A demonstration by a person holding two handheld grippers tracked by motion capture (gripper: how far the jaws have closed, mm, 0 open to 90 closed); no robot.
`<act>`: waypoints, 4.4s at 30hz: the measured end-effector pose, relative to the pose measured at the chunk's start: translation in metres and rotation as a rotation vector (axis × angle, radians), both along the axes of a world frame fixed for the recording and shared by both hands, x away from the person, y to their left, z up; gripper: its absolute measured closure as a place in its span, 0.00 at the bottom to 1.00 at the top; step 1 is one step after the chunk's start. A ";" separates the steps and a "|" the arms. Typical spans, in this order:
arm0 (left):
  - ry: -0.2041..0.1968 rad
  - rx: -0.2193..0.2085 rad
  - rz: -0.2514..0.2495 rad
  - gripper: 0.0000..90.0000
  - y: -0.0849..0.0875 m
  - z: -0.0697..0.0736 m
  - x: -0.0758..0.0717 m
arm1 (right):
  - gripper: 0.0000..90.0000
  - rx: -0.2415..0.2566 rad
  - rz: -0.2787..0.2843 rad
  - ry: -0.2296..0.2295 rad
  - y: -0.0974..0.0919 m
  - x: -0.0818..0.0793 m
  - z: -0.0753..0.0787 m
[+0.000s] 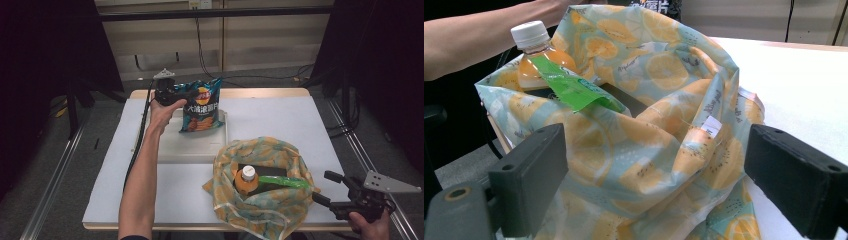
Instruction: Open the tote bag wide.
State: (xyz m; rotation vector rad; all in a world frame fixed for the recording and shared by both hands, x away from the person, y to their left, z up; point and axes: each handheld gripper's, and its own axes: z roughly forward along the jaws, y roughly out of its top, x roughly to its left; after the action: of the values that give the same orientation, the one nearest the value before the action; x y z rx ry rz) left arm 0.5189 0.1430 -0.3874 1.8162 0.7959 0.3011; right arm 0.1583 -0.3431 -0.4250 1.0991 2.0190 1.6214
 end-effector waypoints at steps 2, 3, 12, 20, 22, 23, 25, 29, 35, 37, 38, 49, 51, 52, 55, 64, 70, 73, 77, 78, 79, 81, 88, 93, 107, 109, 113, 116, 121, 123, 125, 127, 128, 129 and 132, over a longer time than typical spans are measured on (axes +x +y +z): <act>0.014 -0.001 0.003 0.35 0.000 -0.002 0.001 | 0.11 -0.001 0.001 0.001 0.000 0.000 0.000; 0.015 0.009 0.007 0.33 0.001 -0.003 0.001 | 0.11 -0.001 0.004 0.003 0.001 0.000 0.000; 0.044 -0.001 0.026 0.15 0.007 -0.006 -0.001 | 0.11 0.000 0.006 0.004 0.001 0.000 0.000; 0.031 -0.032 0.057 0.10 0.020 -0.002 -0.015 | 0.11 -0.004 -0.003 0.002 0.000 0.000 -0.001; 0.037 -0.020 0.071 0.09 0.026 -0.002 -0.018 | 0.11 -0.003 -0.003 0.006 -0.001 0.000 -0.001; 0.030 -0.029 0.074 0.08 0.030 -0.001 -0.019 | 0.11 -0.004 -0.004 0.006 -0.001 0.001 -0.001; 0.034 -0.042 0.078 0.10 0.036 -0.001 -0.022 | 0.11 -0.003 -0.002 0.008 0.000 0.001 -0.001; 0.053 -0.033 0.058 0.19 0.042 -0.005 -0.034 | 0.11 -0.005 -0.002 0.011 0.000 0.001 -0.001; 0.070 0.022 -0.015 0.49 0.041 -0.017 -0.055 | 0.11 -0.012 -0.003 0.008 0.000 0.002 -0.002; 0.059 0.059 -0.076 0.68 0.035 -0.021 -0.062 | 0.11 -0.009 -0.006 0.016 0.002 0.003 -0.002; 0.055 0.070 -0.088 0.76 0.033 -0.023 -0.063 | 0.11 -0.012 -0.003 0.013 0.002 0.003 -0.002; 0.184 0.175 -0.114 0.88 0.017 -0.064 -0.052 | 0.11 -0.022 -0.007 0.020 0.001 0.003 -0.002; 0.200 0.167 -0.102 0.88 0.018 -0.068 -0.049 | 0.11 -0.023 -0.008 0.021 0.000 0.004 -0.003; 0.204 0.170 -0.100 0.88 0.018 -0.068 -0.048 | 0.11 -0.020 -0.009 0.022 0.000 0.004 -0.003; 0.207 0.181 -0.092 0.88 0.019 -0.069 -0.047 | 0.11 -0.022 -0.007 0.019 0.001 0.004 -0.002; 0.205 0.224 -0.040 0.85 0.025 -0.070 -0.043 | 0.11 -0.023 -0.004 0.023 0.002 0.004 -0.003; 0.204 0.203 -0.045 0.80 0.023 -0.068 -0.046 | 0.11 -0.020 -0.007 0.020 0.001 0.004 -0.002; 0.176 0.192 -0.060 0.79 0.022 -0.060 -0.053 | 0.11 -0.022 -0.006 0.017 0.001 0.003 -0.002; 0.132 0.158 -0.101 0.81 0.019 -0.045 -0.068 | 0.12 -0.019 -0.005 0.018 0.001 0.002 -0.001; 0.122 0.146 -0.109 0.81 0.019 -0.041 -0.072 | 0.13 -0.020 -0.005 0.015 0.001 0.002 -0.001; 0.111 0.130 -0.112 0.82 0.019 -0.038 -0.077 | 0.13 -0.017 -0.004 0.016 0.001 0.002 0.000; 0.090 0.097 -0.125 0.84 0.019 -0.032 -0.088 | 0.14 -0.019 0.000 0.013 0.002 0.002 0.000; 0.043 0.065 -0.163 0.85 0.016 -0.014 -0.118 | 0.16 -0.013 0.009 0.013 0.004 0.002 0.001; 0.027 0.032 -0.188 0.80 0.017 -0.009 -0.136 | 0.24 -0.016 0.023 0.001 0.005 0.000 0.003; -0.049 0.007 -0.229 0.44 0.014 -0.009 -0.214 | 0.54 -0.005 0.115 -0.020 0.019 0.001 0.019; -0.043 -0.003 -0.241 0.40 0.013 -0.013 -0.221 | 0.53 -0.004 0.121 -0.027 0.021 0.003 0.022; -0.030 0.020 -0.259 0.35 0.010 -0.019 -0.235 | 0.44 -0.015 0.155 -0.027 0.031 0.011 0.030; -0.013 0.012 -0.251 0.36 0.013 -0.028 -0.247 | 0.39 -0.028 0.176 -0.019 0.040 0.018 0.031; -0.005 0.033 -0.257 0.36 0.015 -0.039 -0.261 | 0.38 -0.062 0.211 0.008 0.052 0.029 0.027; -0.011 0.038 -0.265 0.36 0.016 -0.040 -0.265 | 0.43 -0.077 0.221 0.021 0.054 0.034 0.029; -0.016 0.035 -0.260 0.36 0.018 -0.041 -0.267 | 0.49 -0.085 0.211 0.035 0.054 0.039 0.030; -0.019 0.035 -0.261 0.36 0.019 -0.041 -0.268 | 0.54 -0.067 0.215 0.051 0.054 0.045 0.028; -0.020 0.028 -0.258 0.36 0.019 -0.042 -0.269 | 0.57 -0.062 0.211 0.055 0.054 0.048 0.027; -0.020 0.028 -0.258 0.36 0.019 -0.042 -0.269 | 0.57 -0.062 0.211 0.055 0.054 0.048 0.027; -0.001 0.030 -0.246 0.35 0.019 -0.046 -0.272 | 0.64 -0.051 0.204 0.067 0.053 0.054 0.021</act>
State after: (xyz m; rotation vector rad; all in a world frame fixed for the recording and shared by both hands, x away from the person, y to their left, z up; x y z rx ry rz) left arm 0.2468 0.1622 -0.4338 1.9183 0.5624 0.1544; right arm 0.2123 -0.2903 -0.4039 0.9682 2.2676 1.6380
